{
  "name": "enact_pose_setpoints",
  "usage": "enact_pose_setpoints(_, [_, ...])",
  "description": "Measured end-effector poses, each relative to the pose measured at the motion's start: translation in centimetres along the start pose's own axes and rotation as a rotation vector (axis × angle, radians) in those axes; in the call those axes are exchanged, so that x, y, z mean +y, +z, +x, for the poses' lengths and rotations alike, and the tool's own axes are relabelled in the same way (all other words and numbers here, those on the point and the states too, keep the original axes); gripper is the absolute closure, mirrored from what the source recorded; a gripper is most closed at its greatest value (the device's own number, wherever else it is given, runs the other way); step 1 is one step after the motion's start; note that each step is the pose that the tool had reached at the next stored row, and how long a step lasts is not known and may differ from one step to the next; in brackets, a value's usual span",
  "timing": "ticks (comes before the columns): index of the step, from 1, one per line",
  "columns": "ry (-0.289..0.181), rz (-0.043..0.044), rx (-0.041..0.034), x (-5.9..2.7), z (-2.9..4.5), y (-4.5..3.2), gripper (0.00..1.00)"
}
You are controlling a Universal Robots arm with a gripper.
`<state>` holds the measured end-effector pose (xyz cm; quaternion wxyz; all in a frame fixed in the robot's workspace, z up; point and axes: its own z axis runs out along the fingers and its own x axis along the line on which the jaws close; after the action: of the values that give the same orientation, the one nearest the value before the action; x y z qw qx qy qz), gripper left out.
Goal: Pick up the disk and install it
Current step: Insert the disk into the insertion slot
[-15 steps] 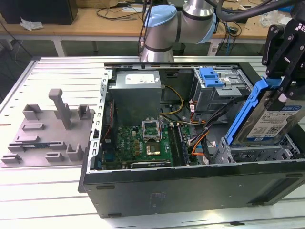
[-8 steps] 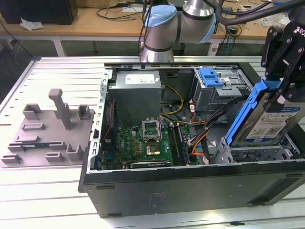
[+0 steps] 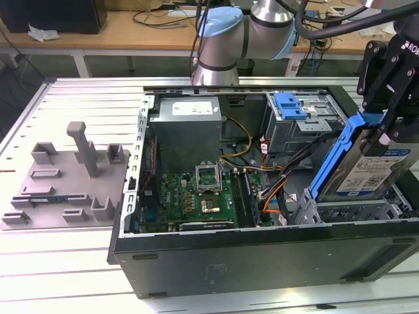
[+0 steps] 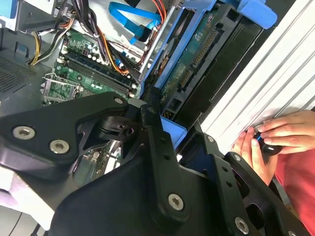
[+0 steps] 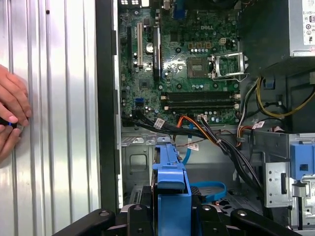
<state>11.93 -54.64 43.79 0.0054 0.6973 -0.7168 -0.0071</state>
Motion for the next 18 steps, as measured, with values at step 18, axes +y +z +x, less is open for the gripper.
enact_pose_setpoints(18, [0.000, 0.0000, 0.0000, -0.02, 0.00, 1.06, 0.64])
